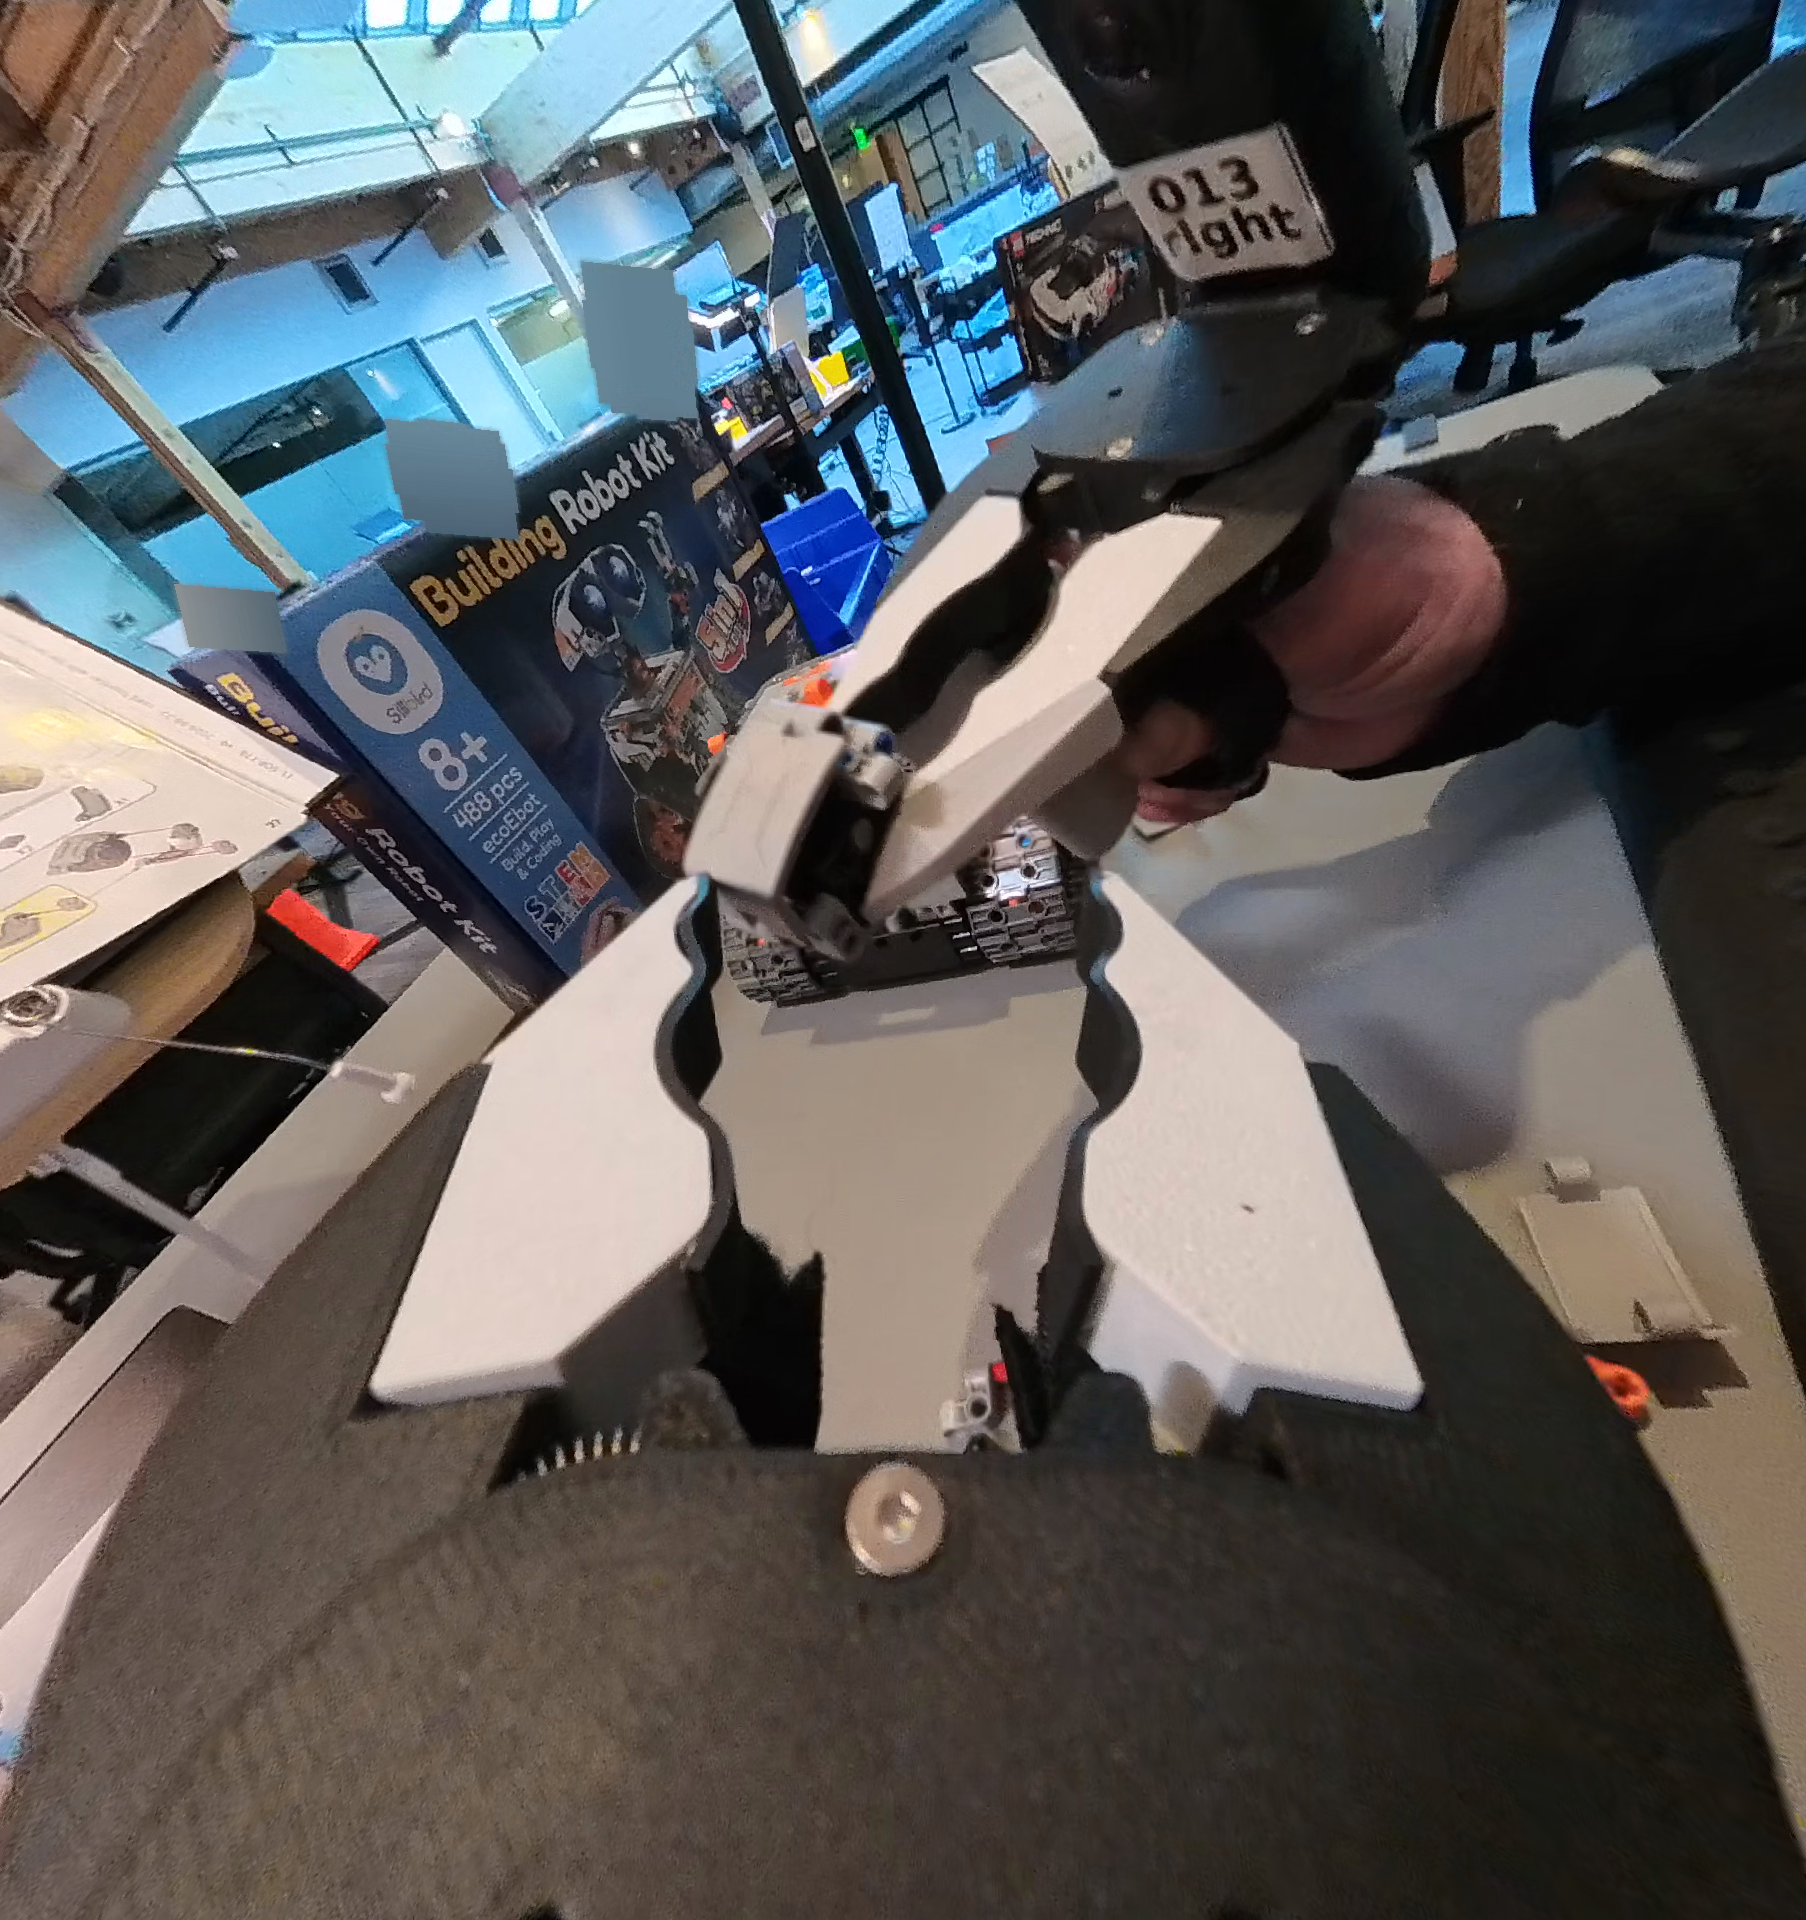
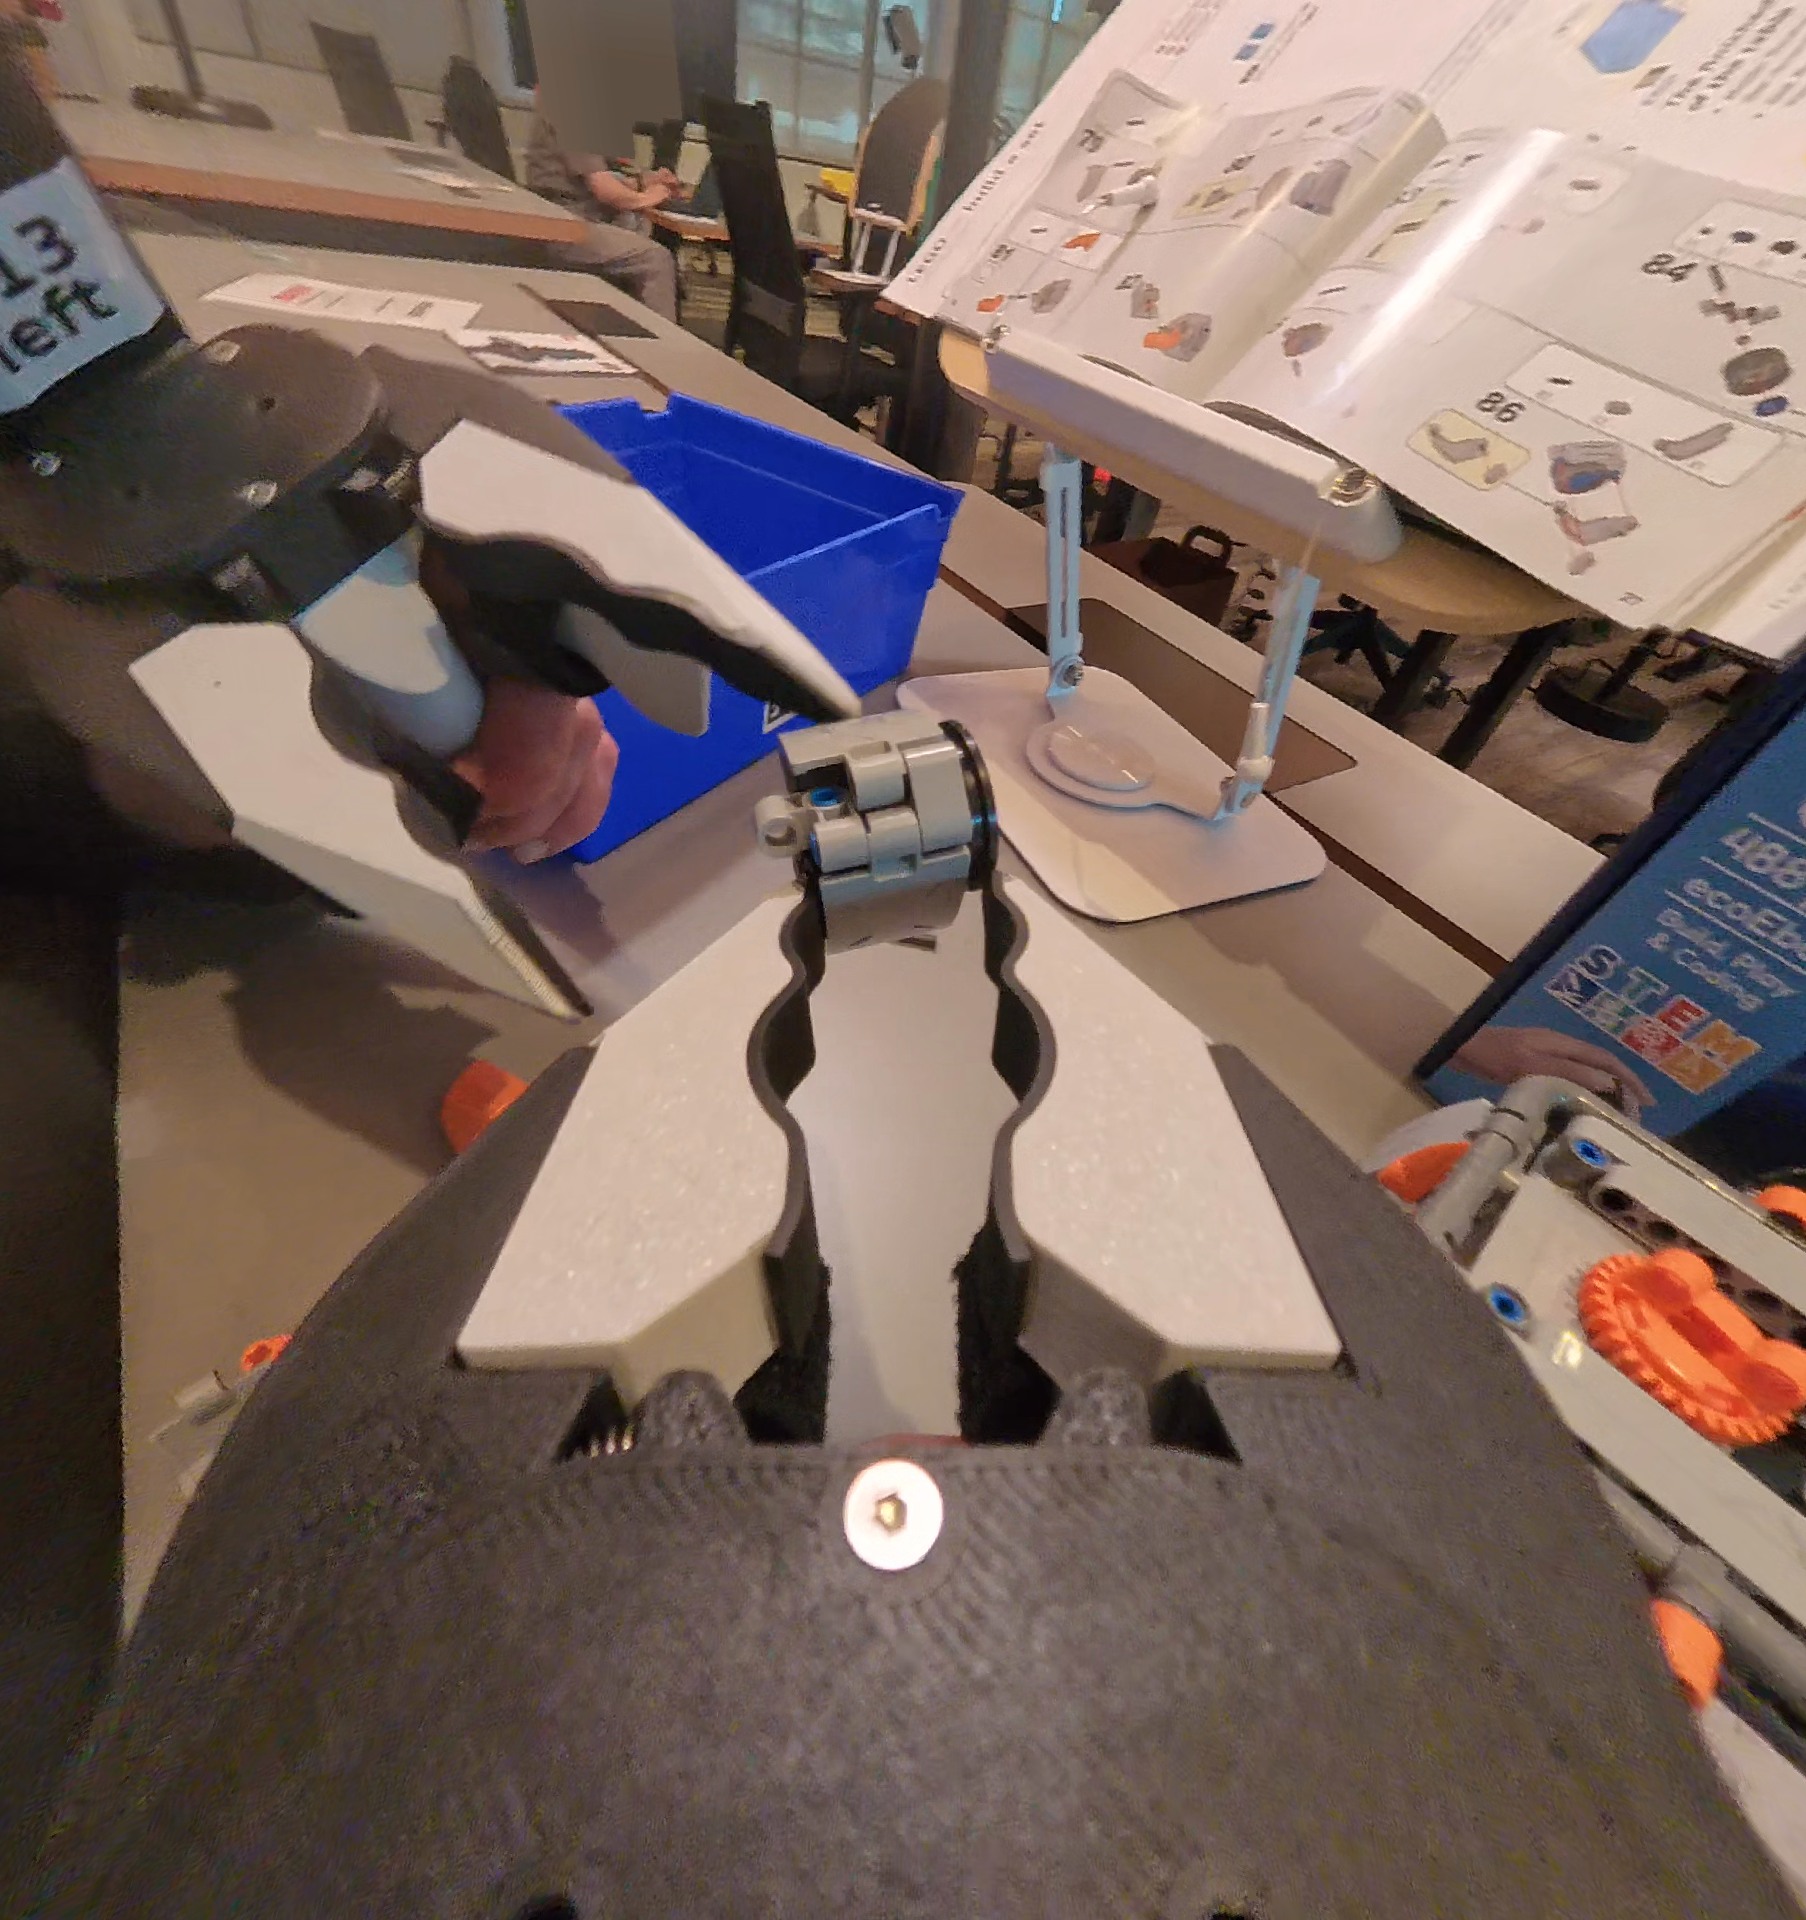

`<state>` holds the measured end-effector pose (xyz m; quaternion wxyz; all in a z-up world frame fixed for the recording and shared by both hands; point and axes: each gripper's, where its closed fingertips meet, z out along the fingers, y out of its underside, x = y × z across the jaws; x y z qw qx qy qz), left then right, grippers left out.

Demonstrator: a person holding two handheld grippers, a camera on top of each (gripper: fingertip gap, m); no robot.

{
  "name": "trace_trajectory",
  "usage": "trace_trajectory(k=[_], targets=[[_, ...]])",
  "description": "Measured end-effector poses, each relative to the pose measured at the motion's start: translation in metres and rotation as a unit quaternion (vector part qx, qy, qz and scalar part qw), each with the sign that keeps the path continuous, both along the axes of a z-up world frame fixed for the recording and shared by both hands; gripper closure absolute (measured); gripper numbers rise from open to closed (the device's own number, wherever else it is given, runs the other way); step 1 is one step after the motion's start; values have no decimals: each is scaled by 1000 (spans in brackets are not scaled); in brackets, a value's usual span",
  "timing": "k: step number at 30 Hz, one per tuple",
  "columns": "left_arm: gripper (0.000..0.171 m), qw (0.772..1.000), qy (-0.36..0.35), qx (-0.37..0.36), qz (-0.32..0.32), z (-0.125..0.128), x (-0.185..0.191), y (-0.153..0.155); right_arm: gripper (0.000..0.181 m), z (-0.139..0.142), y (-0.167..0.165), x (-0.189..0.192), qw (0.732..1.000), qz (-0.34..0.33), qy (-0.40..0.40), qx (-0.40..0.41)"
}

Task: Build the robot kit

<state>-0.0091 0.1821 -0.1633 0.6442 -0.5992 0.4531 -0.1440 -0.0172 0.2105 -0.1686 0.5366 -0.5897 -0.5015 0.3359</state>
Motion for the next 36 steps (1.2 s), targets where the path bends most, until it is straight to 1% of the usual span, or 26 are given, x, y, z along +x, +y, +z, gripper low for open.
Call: trace_trajectory(k=[2, 5, 8, 12, 14, 16, 18, 21, 24, 29, 33, 36], targets=[[107, 1000, 12, 2, 2, -5, 2, 1, 153, 4, 5, 3, 1000, -11, 11, -4], [106, 999, 33, 11, 19, -13, 5, 5, 153, 5, 6, 4, 1000, -19, 11, -1], [106, 995, 60, 40, 67, -16, 2, 15, 153, 2, 2, 1, 1000, -18, 6, -4], [101, 984, 91, 90, 120, -10, -7, 22, 153, -4, -1, -4, 999, -16, 2, -30], [104, 978, 114, 109, 135, -10, -8, 23, 153, -6, -3, -7, 999, -12, 5, -51], [114, 971, 140, 124, 151, -12, -9, 25, 153, -9, -6, -9, 998, -6, 4, -68], [123, 966, 150, 131, 163, -11, -13, 27, 153, -12, -8, -11, 997, -3, 5, -81], [125, 963, 161, 136, 169, -12, -13, 28, 153, -13, -8, -11, 996, -3, 2, -93], [125, 973, 130, 112, 152, -12, -12, 27, 152, -11, -9, -11, 994, 8, 13, -108], [125, 993, 51, 48, 96, -12, -10, 24, 150, -6, -14, -12, 991, 38, 31, -125], [124, 998, 9, 16, 55, -10, -7, 21, 150, 5, -23, -10, 988, 75, 50, -127], [124, 999, -1, 8, 47, -10, -6, 19, 151, 8, -25, -8, 986, 91, 55, -132]])
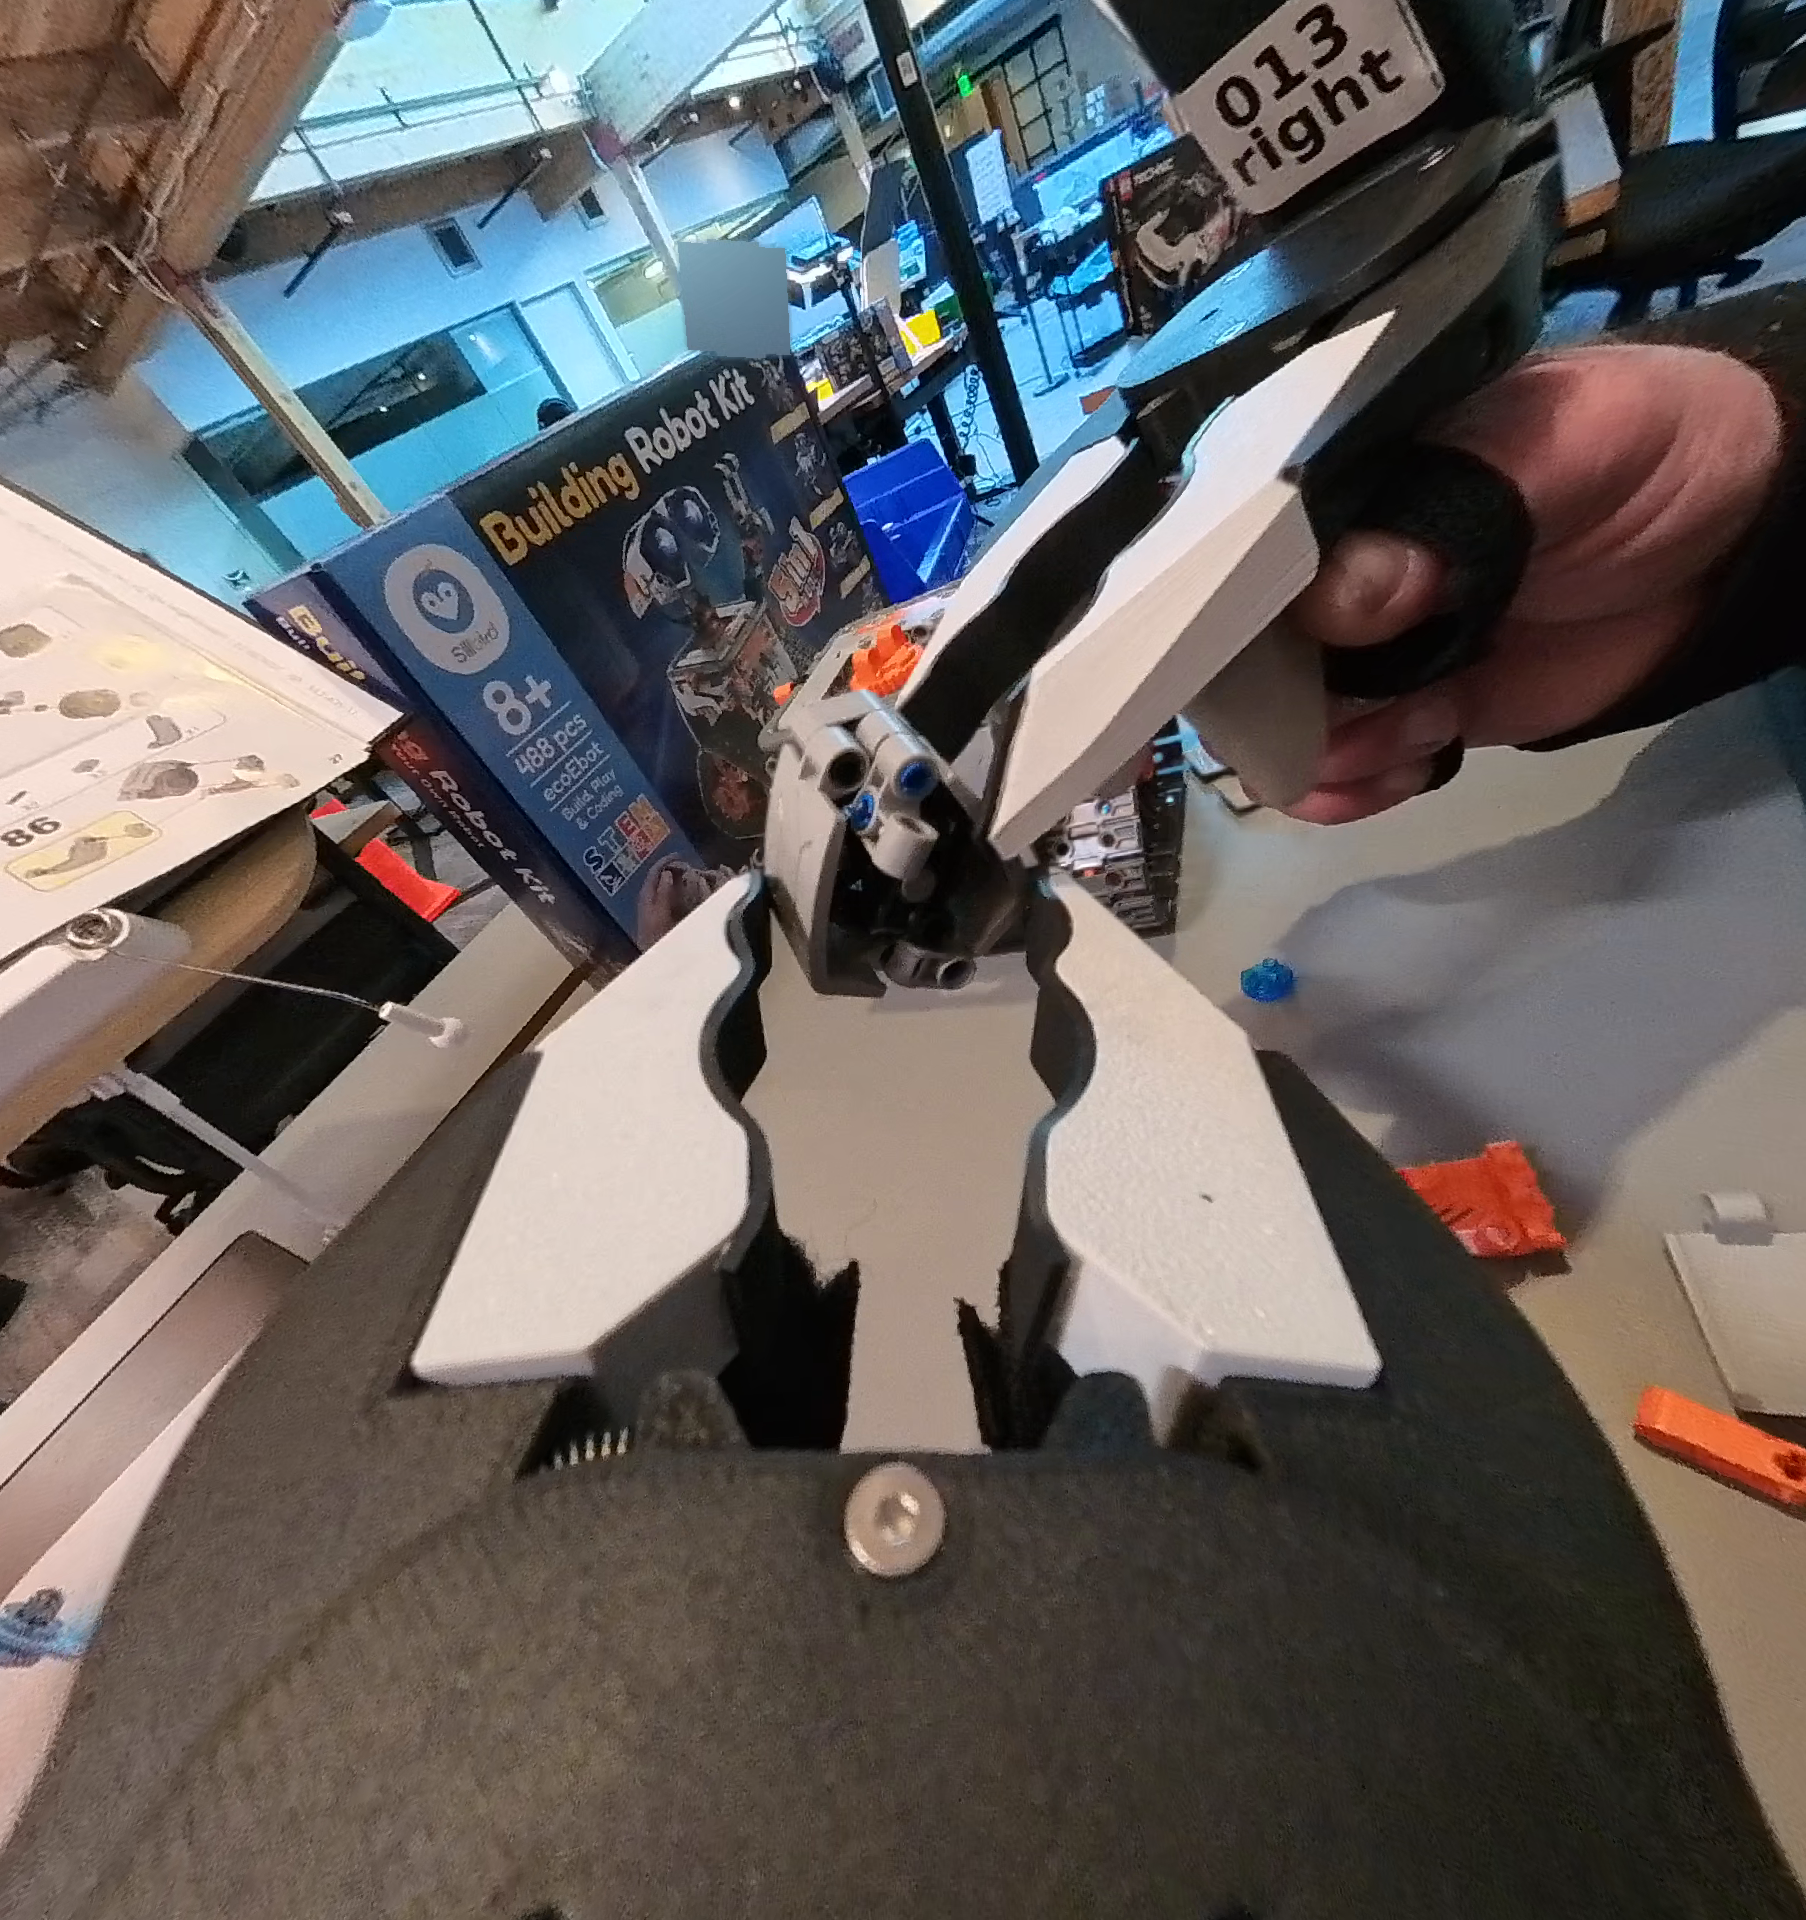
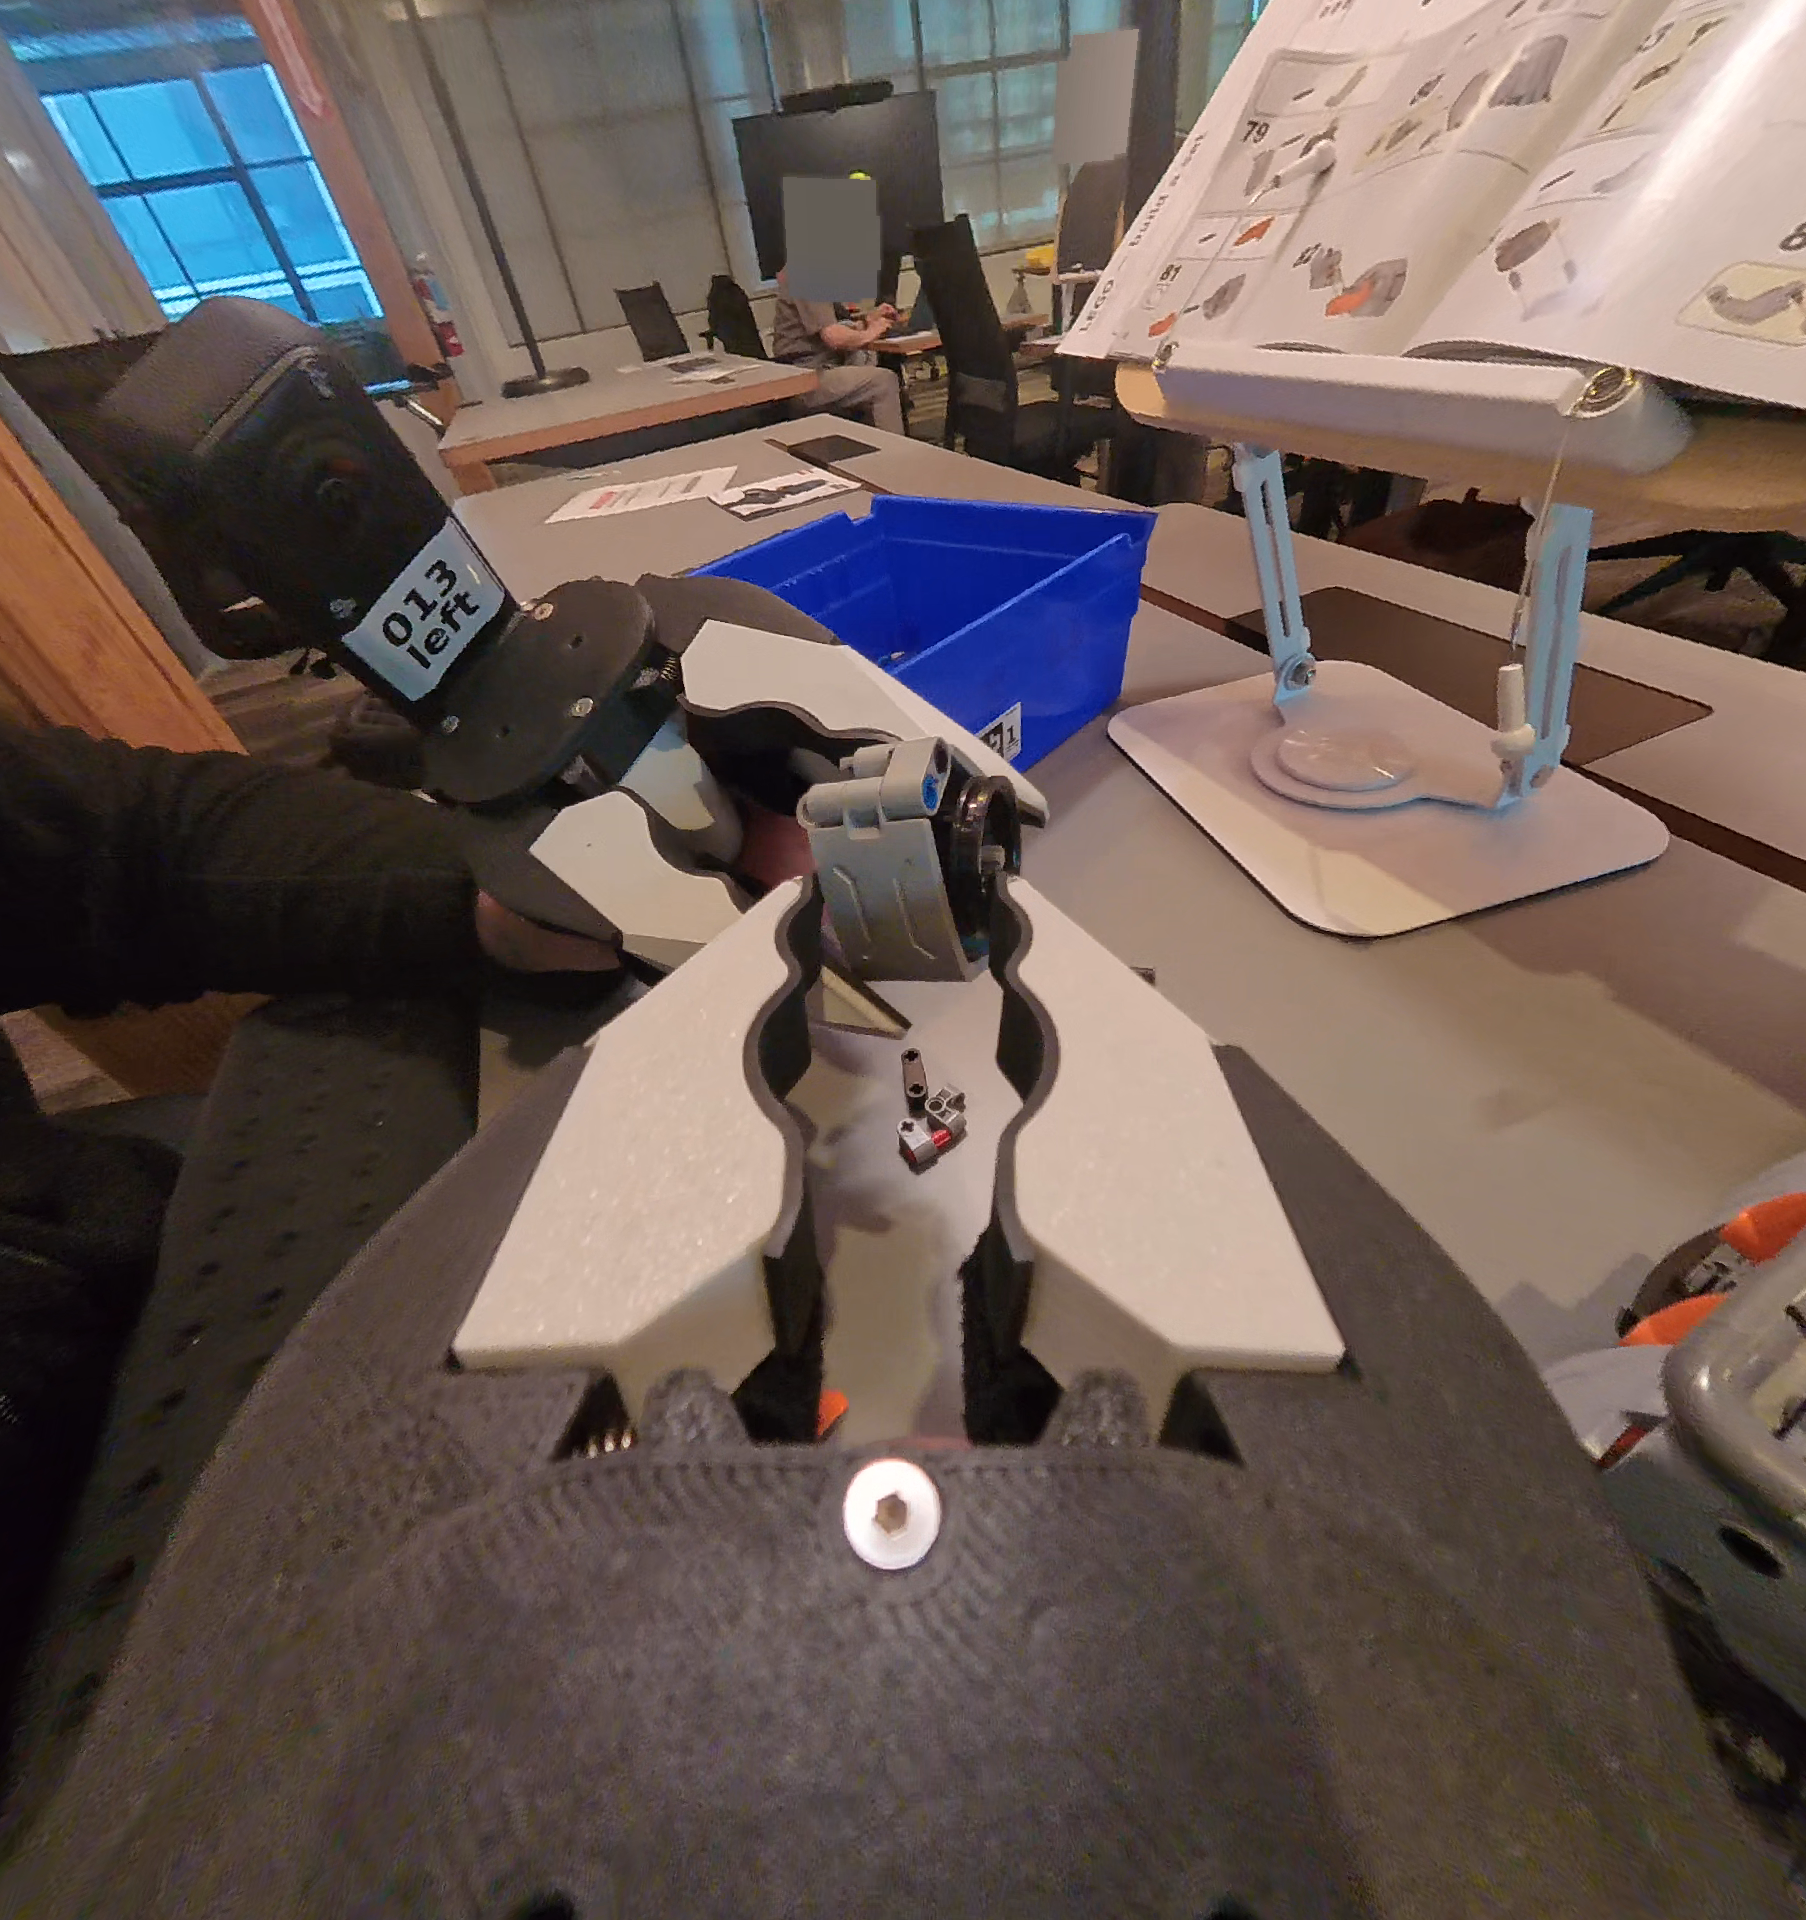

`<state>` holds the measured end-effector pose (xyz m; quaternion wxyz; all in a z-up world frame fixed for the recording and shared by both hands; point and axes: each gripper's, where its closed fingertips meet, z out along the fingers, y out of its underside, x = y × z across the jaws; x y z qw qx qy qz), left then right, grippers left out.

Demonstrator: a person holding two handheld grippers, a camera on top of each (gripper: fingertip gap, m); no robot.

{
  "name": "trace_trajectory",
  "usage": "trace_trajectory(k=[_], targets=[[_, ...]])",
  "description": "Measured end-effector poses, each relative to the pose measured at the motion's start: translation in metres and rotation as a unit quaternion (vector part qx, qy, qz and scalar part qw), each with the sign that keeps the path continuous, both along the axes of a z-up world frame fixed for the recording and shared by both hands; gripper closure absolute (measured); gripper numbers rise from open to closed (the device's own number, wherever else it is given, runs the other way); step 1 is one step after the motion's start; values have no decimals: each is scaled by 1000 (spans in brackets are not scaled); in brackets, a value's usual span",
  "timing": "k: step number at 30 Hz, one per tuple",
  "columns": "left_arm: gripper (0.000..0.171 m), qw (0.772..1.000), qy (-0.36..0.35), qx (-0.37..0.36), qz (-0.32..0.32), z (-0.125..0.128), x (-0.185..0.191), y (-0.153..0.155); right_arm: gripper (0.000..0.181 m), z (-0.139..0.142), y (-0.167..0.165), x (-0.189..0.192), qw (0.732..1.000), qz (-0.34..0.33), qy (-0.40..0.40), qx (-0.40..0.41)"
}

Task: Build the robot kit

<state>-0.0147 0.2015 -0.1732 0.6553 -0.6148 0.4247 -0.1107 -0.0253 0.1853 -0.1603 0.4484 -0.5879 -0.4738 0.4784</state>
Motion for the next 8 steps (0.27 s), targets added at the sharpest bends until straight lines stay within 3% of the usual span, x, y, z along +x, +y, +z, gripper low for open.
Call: trace_trajectory(k=[8], targets=[[125, 999, -22, -25, -24, 0, 3, -3, 153, -1, -2, 3, 1000, 8, -11, 17]])
